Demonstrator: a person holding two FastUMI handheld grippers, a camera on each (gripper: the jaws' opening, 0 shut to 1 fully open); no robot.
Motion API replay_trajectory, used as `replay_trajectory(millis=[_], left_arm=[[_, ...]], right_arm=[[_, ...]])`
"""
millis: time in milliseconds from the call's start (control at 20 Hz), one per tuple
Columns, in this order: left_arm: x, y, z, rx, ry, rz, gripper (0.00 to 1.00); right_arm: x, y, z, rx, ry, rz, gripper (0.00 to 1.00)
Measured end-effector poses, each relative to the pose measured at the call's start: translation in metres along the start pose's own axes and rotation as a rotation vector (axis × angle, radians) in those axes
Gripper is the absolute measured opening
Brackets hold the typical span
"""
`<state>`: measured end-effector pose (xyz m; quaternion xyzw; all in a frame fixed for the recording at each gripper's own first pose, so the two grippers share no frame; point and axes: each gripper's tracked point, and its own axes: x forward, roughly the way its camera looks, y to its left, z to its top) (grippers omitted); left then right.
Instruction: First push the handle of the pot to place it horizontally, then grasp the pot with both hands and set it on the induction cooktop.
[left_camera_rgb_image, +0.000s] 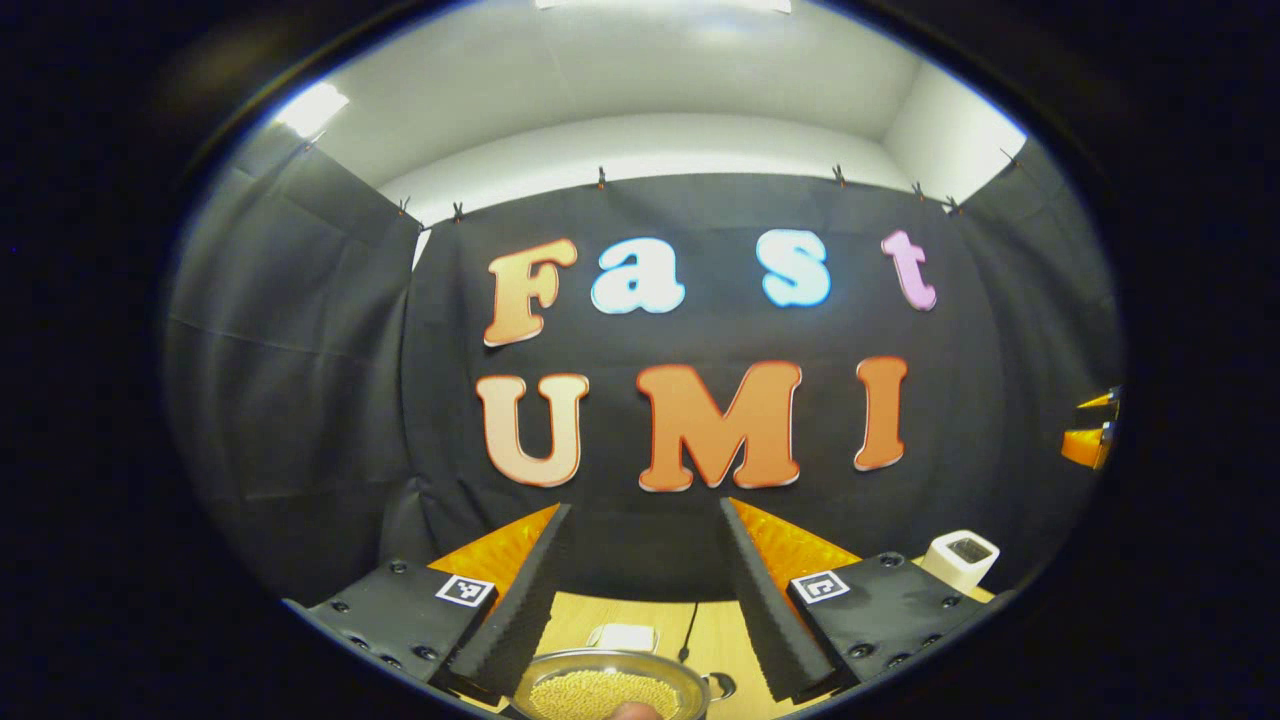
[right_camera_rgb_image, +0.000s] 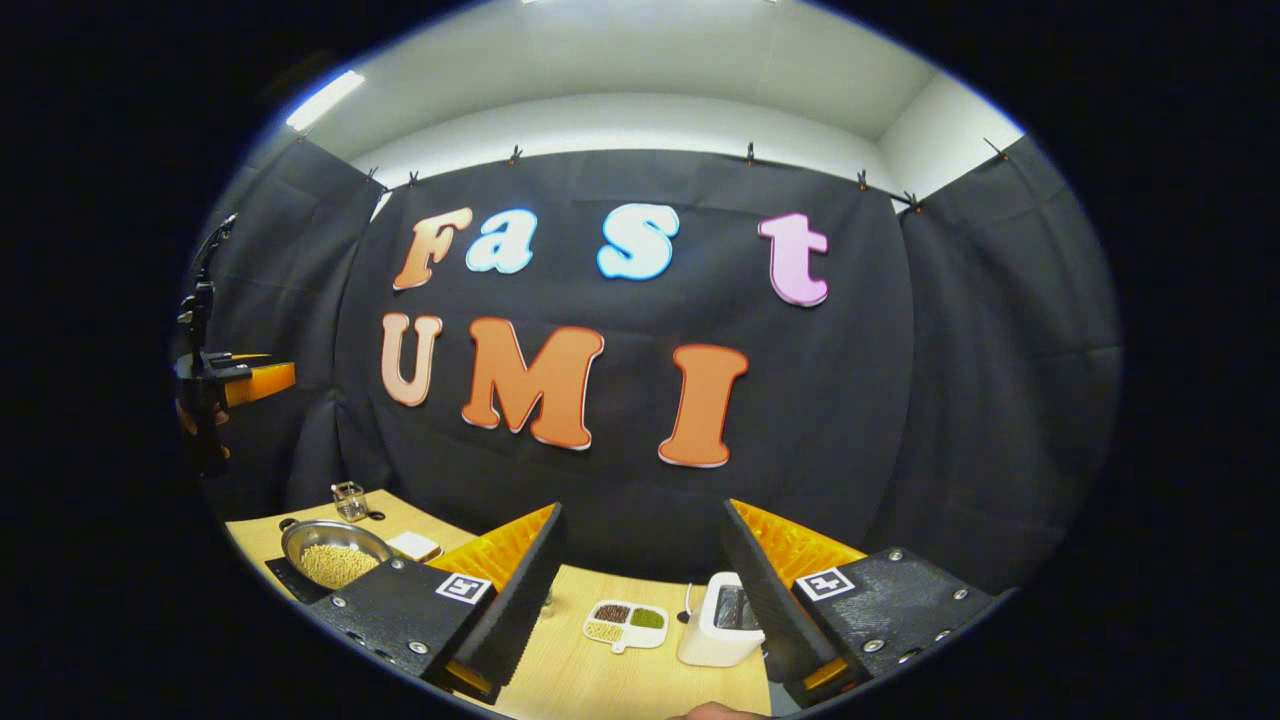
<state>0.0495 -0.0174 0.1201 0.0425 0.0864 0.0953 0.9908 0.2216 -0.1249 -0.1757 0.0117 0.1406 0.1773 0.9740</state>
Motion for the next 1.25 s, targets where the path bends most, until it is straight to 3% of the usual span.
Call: replay_trajectory(millis=[200, 350, 450, 700, 1100, 1250], left_arm=[[-0.020, 0.003, 0.073, -0.030, -0.070, -0.013, 0.93], [-0.030, 0.004, 0.096, -0.016, -0.104, -0.002, 0.93], [-0.035, 0.001, 0.104, -0.017, -0.125, -0.004, 0.96], [-0.037, 0.000, 0.120, -0.005, -0.173, -0.001, 0.96], [-0.025, -0.015, 0.124, -0.037, -0.210, -0.033, 0.96], [-0.018, -0.005, 0.121, -0.021, -0.215, 0.026, 0.95]], right_arm=[[-0.005, -0.015, 0.041, -0.027, -0.058, -0.020, 0.98], [-0.010, -0.020, 0.068, -0.013, -0.095, -0.016, 0.98], [-0.012, -0.023, 0.079, -0.013, -0.106, -0.015, 0.93], [-0.023, -0.025, 0.107, -0.018, -0.141, 0.006, 0.95], [-0.029, -0.043, 0.132, -0.052, -0.183, -0.037, 0.98], [-0.031, -0.048, 0.137, -0.064, -0.188, -0.051, 0.95]])
